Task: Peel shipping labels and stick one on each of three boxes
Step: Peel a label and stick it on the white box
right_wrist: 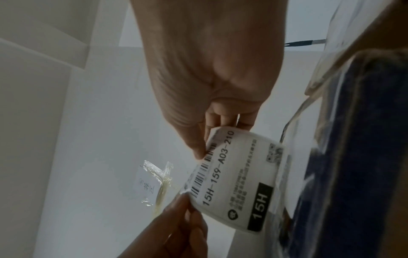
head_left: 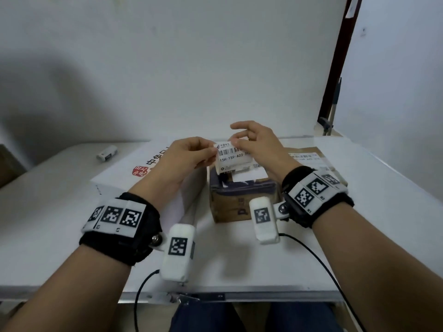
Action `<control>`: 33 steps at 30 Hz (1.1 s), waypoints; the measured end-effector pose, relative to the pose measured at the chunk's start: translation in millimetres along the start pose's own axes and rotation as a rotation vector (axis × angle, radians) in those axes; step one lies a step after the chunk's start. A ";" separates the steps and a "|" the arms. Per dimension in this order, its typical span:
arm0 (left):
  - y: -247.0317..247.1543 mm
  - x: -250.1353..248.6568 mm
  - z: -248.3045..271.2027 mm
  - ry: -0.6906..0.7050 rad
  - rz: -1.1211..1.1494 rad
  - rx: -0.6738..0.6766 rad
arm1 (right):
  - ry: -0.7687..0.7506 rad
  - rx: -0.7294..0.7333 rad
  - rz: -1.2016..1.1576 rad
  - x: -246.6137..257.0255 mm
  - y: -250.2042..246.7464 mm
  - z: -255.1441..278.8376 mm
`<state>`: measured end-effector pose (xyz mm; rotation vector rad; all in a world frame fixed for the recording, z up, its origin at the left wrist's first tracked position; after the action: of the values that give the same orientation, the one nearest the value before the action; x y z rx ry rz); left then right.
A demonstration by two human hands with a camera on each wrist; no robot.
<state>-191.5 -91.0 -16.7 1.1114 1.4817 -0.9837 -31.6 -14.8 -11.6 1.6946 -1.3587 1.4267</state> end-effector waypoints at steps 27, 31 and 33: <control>18.2 11.8 -0.7 -0.044 0.357 0.041 | -0.105 -0.104 0.177 0.4 12.5 7.8; 15.7 12.5 -1.8 -0.052 0.328 0.054 | -0.097 -0.091 0.140 0.0 12.9 10.0; 15.1 12.5 -2.1 -0.053 0.326 0.062 | -0.093 -0.092 0.130 0.3 13.0 10.3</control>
<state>-178.4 -83.2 -29.3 1.3127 1.1867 -0.8273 -39.4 -28.3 -16.9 1.6581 -1.5866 1.3474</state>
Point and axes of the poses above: each hand's wrist, its own z-axis away from the middle knuckle, its own y-axis out of the palm, x = y × z, the point moved 2 cm from there along -z, towards the middle knuckle, and after that the axes turned 1 degree about -x, right-handed, at the moved point
